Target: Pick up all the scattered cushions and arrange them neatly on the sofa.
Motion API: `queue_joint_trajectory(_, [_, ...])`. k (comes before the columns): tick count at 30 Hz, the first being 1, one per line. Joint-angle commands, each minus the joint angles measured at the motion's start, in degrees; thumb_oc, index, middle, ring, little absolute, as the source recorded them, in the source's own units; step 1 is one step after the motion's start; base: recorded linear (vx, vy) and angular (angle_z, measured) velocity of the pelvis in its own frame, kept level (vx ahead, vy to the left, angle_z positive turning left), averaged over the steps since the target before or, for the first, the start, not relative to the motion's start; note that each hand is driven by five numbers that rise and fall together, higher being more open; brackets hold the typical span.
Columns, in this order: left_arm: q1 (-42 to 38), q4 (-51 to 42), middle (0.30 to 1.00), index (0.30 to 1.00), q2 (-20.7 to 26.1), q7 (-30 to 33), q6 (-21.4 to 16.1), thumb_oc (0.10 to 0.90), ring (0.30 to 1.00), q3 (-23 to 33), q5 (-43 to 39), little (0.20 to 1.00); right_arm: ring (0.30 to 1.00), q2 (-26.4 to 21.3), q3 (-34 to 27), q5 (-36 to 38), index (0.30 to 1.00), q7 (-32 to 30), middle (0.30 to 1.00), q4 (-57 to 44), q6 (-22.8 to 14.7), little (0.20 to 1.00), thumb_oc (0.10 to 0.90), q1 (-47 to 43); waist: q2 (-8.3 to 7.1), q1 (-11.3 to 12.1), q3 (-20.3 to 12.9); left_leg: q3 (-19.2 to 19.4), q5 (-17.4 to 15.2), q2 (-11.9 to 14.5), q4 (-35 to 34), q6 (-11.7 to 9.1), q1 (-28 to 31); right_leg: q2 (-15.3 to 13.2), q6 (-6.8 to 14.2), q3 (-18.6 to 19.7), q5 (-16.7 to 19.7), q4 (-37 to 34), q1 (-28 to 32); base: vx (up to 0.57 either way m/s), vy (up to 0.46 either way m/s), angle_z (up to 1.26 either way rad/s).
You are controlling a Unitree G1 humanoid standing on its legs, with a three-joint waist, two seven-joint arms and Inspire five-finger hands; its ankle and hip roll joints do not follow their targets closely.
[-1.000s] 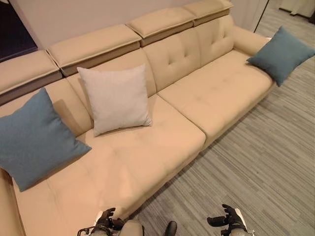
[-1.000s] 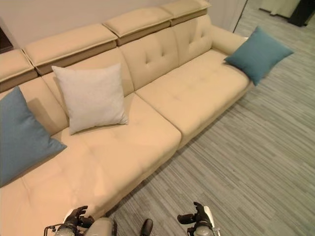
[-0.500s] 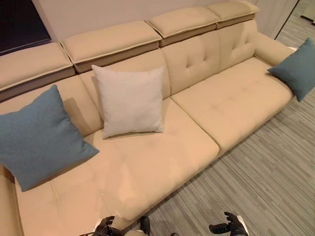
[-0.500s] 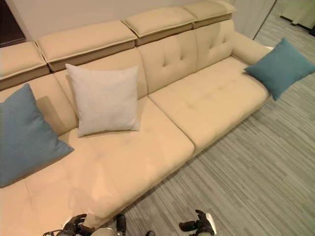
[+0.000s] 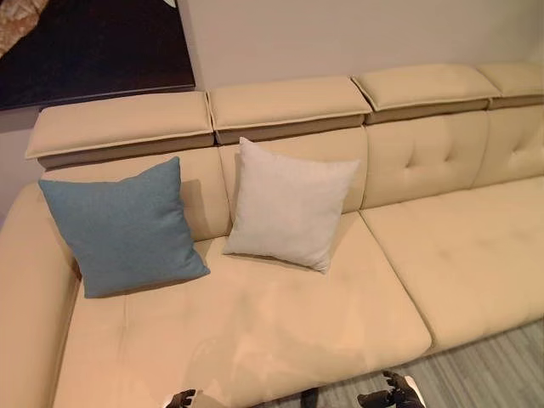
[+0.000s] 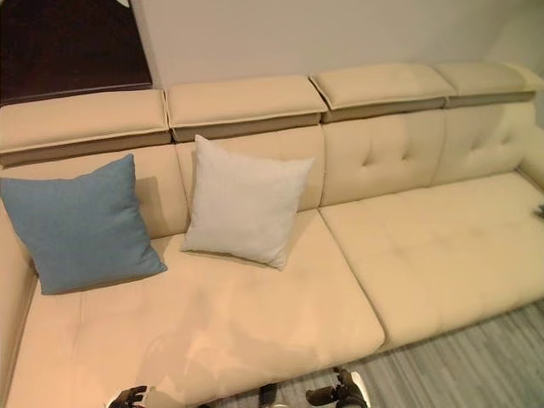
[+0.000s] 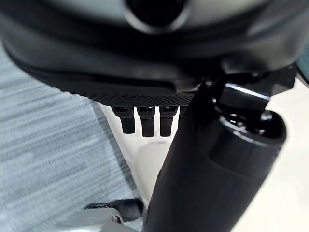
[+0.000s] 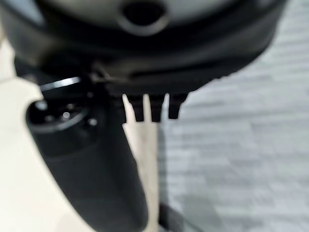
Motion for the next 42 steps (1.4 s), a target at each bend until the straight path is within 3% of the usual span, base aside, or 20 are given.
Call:
queue_joint_trajectory(1, [-4.45,-2.98,0.9,0.9,0.16,0.07,-0.87,0.8,0.9,-2.61,-1.35,0.9,0.9,-4.11,-0.32,3.21,0.9,-1.54,0.9,-3.24,-2.39,0.9,0.8,-1.61,-0.91,-1.93,1.87,5.73,-1.3,0.12,5.81,-1.23,-8.15,-3.53,5.23,1.15,-5.67,2.56,1.35,-0.02,-0.219,0.92])
queue_joint_trajectory(3, [-4.48,-3.24,0.9,0.9,0.06,0.06,-0.84,0.8,0.9,-2.78,-1.35,0.9,0.9,-4.28,-0.32,3.29,0.9,-1.58,0.9,-3.57,-2.39,0.9,0.8,-1.4,-0.92,-2.08,1.96,7.19,-1.4,0.62,7.04,-1.04,-8.89,-3.46,4.91,0.63,-5.77,2.23,1.65,0.0,-0.136,0.66])
queue_joint_trajectory(4, [-4.49,-3.5,0.9,0.9,-0.16,0.05,-0.81,0.8,0.9,-2.83,-1.36,0.9,0.9,-4.37,-0.41,3.56,0.9,-1.52,0.9,-4.2,-2.37,0.9,0.8,-0.78,-1.22,-2.42,1.93,10.52,-1.8,1.06,8.6,-0.41,-9.82,-3.38,4.56,-0.71,-6.11,1.09,2.78,0.03,-0.1,0.25])
queue_joint_trajectory(10, [-4.24,-4.22,0.9,0.9,-0.23,-0.65,-0.66,0.8,0.9,-2.98,-0.65,0.9,0.9,-4.26,-1.24,3.79,0.9,-1.26,0.9,-4.29,-2.07,0.9,0.8,0.66,-1.07,-2.41,1.31,17.75,-1.7,-0.82,6.54,0.82,-12.13,-2.79,4.42,-2.55,-7.38,1.06,4.1,0.06,-0.025,0.37])
queue_joint_trajectory(13, [-3.7,-3.82,0.9,0.9,0.06,-0.41,-0.34,0.8,0.9,-2.54,-0.66,0.9,0.9,-3.7,-0.8,3.06,0.9,-1.34,0.9,-4.47,-2.06,0.9,0.8,0.4,-0.91,-2.0,0.91,14.53,-1.07,-2.43,2.66,1.07,-9.48,-2.18,4.61,-1.97,-8.08,2.29,4.2,0.11,0.071,-0.15])
queue_joint_trajectory(19, [-2.72,-3.64,0.9,0.9,0.95,-0.45,-0.4,0.8,0.9,-1.38,-0.57,0.9,0.9,-3.15,-0.38,1.73,0.9,-1.07,0.9,-4.79,-1.98,0.9,0.8,0.7,-1.15,-1.46,-0.67,14.43,-0.77,-2.86,-2.58,2.54,-5.63,-2.48,5.59,-1.65,-8.73,4.37,4.44,0.09,0.099,-0.19])
queue_joint_trajectory(23, [-3.09,-5.16,0.9,0.9,2.72,-0.11,-0.86,0.8,0.9,-0.4,-1.07,0.9,0.9,-2.57,0.04,1.19,0.9,-1.07,0.9,-6.28,-2.18,0.9,0.8,-0.56,-1.24,-0.98,1.5,14.77,-1.08,-2.35,-2.85,4.27,-4.48,-4.74,8.76,-1.35,-6.65,16.95,-1.93,-0.01,0.108,-0.33])
queue_joint_trajectory(25, [-3.25,-5.57,0.9,0.9,3.01,-0.01,-1.12,0.8,0.9,-0.31,-1.34,0.9,0.9,-2.36,-0.09,1.45,0.9,-1.2,0.9,-6.77,-2.44,0.9,0.8,-0.72,-1.2,-1.17,1.85,14.34,-1.11,-2.32,-3.02,4.47,-4.48,-4.69,9.28,-0.17,-6.56,18.44,-3.25,0.0,0.036,-0.11])
queue_joint_trajectory(28, [-3.78,-7.84,0.9,0.9,3.05,0.83,-2.22,0.8,0.9,-0.32,-2.6,0.9,0.9,-2.36,-1.35,2.74,0.9,-1.72,0.9,-8.29,-3.21,0.9,0.8,-0.41,-0.67,-1.96,2.28,12.3,-1.03,-2.57,-4.67,4.49,-3.53,-4.99,8.58,2.72,-6.46,14.97,-5.13,0.06,-0.002,0.34])
queue_joint_trajectory(31, [-4.42,-10.33,0.9,0.9,2.92,1.38,-3.41,0.8,0.9,-0.49,-4.26,0.9,0.9,-2.85,-2.46,3.87,0.9,-2.06,0.9,-10.53,-3.84,0.9,0.8,-0.08,-1.14,-2.38,2.33,11.27,-1.03,-3.58,-5.56,4.07,-2.82,-6.08,9.01,3.03,-4.9,8.55,-4.3,0.06,-0.033,0.21])
queue_joint_trajectory(36, [-3.34,-18.09,0.9,0.9,3.07,2.43,-4.37,0.8,0.9,0.19,-6.45,0.9,0.9,-3.71,-3.35,4.06,0.9,-2.9,0.9,-16.06,-4.7,0.9,0.8,0.54,-1.09,-2.11,1.38,11.43,-0.44,-3.68,-7.65,3.52,-2.29,-6.18,9.27,1.67,-3.39,5.23,-2.5,0.05,-0.055,0.27])
queue_joint_trajectory(42, [-3.0,-36.7,0.9,0.9,5.05,5.2,-6.81,0.8,0.9,2.64,-11.21,0.9,0.9,-4.78,-6.17,8.26,0.9,-3.62,0.9,-26.54,-6.79,0.9,0.8,-0.03,-0.49,-2.03,1.13,10.92,0.38,-2.95,-9.67,2.56,-2.37,-5.59,8.8,0.49,-3.09,1.77,-1.26,0.03,-0.059,0.02])
